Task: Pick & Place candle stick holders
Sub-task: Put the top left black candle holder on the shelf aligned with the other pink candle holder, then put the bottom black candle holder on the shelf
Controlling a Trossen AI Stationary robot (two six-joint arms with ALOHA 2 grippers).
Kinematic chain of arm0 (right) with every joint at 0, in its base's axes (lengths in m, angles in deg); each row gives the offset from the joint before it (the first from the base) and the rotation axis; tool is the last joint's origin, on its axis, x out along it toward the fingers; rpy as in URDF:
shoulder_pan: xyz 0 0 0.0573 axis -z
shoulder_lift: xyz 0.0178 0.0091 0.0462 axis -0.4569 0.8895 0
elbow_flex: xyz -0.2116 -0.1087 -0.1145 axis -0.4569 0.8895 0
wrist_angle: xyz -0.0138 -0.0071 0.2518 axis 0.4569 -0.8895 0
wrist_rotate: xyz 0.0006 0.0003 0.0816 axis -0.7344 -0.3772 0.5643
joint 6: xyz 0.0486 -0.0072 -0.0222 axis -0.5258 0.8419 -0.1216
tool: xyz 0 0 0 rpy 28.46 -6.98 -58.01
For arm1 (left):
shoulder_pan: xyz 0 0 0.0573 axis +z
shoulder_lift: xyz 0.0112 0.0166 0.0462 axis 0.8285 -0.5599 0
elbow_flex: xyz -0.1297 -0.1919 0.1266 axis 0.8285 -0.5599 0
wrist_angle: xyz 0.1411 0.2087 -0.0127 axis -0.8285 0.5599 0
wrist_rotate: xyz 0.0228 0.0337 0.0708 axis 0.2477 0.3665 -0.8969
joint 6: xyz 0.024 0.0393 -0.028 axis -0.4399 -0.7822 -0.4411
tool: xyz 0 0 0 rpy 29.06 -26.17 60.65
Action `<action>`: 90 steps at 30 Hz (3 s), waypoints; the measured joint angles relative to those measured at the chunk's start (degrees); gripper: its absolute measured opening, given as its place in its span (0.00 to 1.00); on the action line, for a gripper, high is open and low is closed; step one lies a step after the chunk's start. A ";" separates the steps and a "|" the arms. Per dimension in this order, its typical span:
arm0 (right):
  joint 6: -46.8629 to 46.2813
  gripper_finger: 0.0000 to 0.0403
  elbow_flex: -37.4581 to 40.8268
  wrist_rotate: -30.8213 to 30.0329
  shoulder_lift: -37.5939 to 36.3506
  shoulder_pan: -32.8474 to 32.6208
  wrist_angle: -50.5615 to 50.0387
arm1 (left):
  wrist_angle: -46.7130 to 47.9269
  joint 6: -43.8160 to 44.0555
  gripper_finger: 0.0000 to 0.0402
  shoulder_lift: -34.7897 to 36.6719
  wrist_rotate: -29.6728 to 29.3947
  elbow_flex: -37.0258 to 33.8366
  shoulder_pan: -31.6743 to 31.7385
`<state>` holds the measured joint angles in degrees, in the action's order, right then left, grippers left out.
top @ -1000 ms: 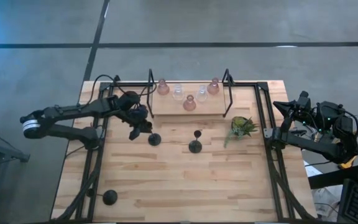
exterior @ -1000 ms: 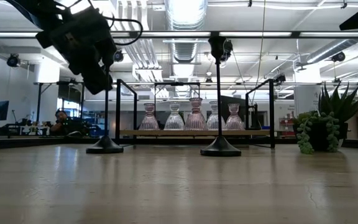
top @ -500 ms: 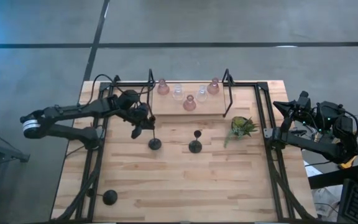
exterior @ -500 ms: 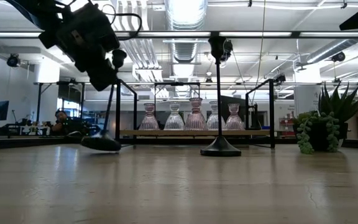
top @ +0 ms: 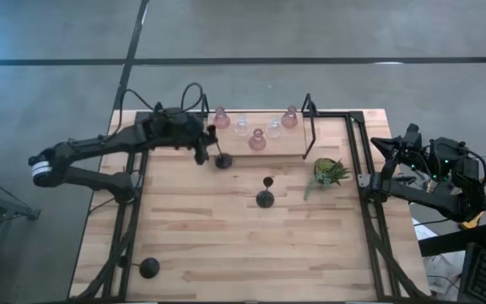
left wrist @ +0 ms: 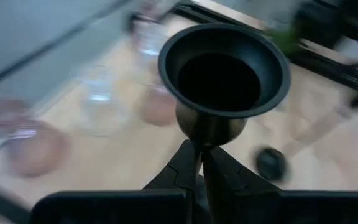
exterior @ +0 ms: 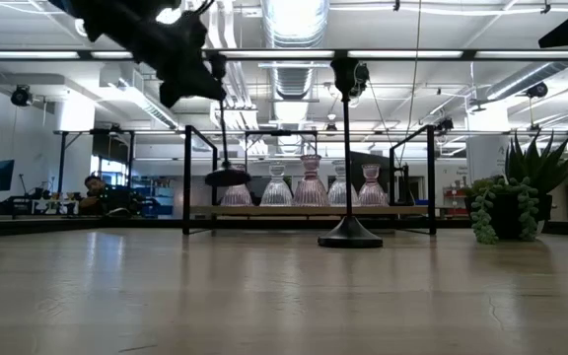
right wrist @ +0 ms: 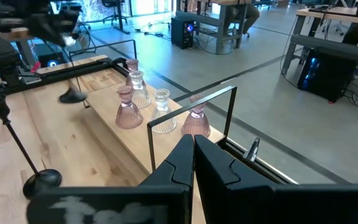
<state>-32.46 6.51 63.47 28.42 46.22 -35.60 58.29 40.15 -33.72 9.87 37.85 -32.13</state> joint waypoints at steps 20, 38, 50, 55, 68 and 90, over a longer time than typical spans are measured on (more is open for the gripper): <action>0.00 0.02 0.01 0.00 0.00 0.01 0.00 | 7.13 3.97 0.03 -15.06 -17.14 12.50 0.70; 0.00 0.02 -0.01 0.00 -0.02 0.01 0.00 | 4.66 9.13 0.03 -10.24 -17.10 6.26 2.73; 0.00 0.02 -0.01 0.00 -0.01 0.00 0.00 | 3.97 7.93 0.03 -9.44 -17.42 5.24 2.92; 0.00 0.02 -0.01 0.00 0.00 0.01 0.00 | 3.61 5.73 0.03 -9.47 -18.48 5.14 2.97; 0.00 0.02 -0.01 0.00 -0.01 -0.01 0.00 | 1.19 4.25 0.04 -9.53 -18.60 5.10 3.03; 0.00 0.02 -0.01 0.00 -0.01 0.01 0.01 | 0.69 5.65 0.11 -10.84 -15.64 3.85 3.08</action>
<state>-32.46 6.50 63.47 28.41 46.23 -35.60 58.99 45.80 -44.57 -5.77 41.70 -29.05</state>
